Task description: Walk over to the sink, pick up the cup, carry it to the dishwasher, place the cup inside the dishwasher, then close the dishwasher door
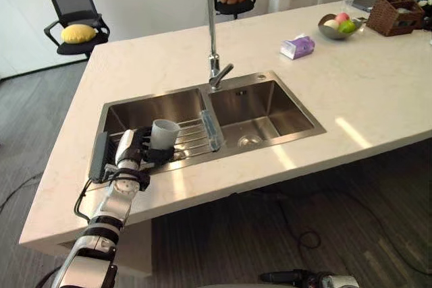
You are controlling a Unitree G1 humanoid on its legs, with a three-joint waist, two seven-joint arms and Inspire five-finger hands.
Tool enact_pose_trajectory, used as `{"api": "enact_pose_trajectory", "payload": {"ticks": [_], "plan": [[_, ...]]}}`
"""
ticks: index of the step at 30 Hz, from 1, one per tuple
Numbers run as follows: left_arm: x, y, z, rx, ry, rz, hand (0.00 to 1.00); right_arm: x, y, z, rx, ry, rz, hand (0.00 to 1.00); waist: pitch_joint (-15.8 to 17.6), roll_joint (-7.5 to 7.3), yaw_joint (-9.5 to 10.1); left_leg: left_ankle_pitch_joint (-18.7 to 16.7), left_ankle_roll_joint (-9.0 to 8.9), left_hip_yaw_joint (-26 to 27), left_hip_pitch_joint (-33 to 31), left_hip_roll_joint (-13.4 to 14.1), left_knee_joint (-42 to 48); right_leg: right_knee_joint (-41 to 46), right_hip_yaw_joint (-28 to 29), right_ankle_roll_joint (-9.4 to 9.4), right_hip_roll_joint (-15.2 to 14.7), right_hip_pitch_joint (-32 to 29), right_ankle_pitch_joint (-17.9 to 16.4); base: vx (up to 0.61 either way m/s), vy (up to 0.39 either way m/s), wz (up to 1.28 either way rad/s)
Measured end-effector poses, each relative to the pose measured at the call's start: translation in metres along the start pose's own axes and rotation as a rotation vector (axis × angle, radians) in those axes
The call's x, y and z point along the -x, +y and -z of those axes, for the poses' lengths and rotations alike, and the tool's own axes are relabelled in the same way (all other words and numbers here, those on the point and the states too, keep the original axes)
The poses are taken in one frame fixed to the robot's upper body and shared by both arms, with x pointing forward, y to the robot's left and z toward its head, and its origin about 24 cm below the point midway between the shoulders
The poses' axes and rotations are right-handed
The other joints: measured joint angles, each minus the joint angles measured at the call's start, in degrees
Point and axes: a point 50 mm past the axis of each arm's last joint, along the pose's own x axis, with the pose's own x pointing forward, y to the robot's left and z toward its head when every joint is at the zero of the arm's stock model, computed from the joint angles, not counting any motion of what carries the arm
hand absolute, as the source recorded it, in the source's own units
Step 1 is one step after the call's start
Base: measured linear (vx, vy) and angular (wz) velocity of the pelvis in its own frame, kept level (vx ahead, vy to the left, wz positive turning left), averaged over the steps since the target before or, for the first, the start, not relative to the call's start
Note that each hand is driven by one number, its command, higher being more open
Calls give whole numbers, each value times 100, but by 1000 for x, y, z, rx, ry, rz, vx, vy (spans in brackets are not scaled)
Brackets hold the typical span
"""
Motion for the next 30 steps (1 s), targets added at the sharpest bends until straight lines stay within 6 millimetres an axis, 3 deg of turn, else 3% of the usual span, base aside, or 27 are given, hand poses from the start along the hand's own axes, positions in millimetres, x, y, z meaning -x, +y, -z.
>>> {"api": "enact_pose_trajectory", "payload": {"ticks": [4, 7, 13, 17, 27, 29, 30], "plan": [[12, -6, -7, 276, -42, -42, 0, -2, 3, 4, -10, -7, 5, 100, -53, -90, 61, 22, 77, -57, -5, -135, -46, 2, -84, 59, -128, 7, 9, -1, 44, 8], [24, -5, -28, 398, -163, -52, 0, -2, 1, 10, -47, -21, 20, 100, -53, -91, 155, 47, 117, -149, -37, -183, -48, 3, -166, 89, -202, 17, 25, -58, 28, 13], [51, 28, -74, 491, -489, -194, 0, -2, -1, 19, -91, -18, 35, 100, -88, -90, 349, 175, 191, -305, -113, -223, -112, 1, -341, 90, -237, -11, 34, -103, -14, 14], [74, 57, -84, 441, -607, -369, 0, -2, -2, 27, -129, -17, 43, 100, -247, -102, 412, 326, 180, -493, -247, -254, -330, -27, -547, 104, -248, -135, 14, -67, -19, 25], [106, 95, -87, 204, -701, -739, 0, -1, -6, 37, -147, -1, 61, 100, -270, -125, 890, 480, 231, -928, -521, -374, -383, 3, -955, 111, -317, -158, 8, 7, 8, 24], [109, 101, -81, 171, -667, -770, 0, -1, -6, 36, -110, -2, 66, 100, -283, -119, 929, 380, 260, -1045, -668, -414, -153, 6, -1039, 139, -344, -144, -31, -8, 12, 30], [112, 103, -74, 130, -628, -775, 0, -1, -6, 35, -76, 2, 66, 100, -277, -108, 952, 132, 270, -1179, -958, -437, 369, 30, -1153, 145, -353, -131, -59, -7, 13, 48]]}}
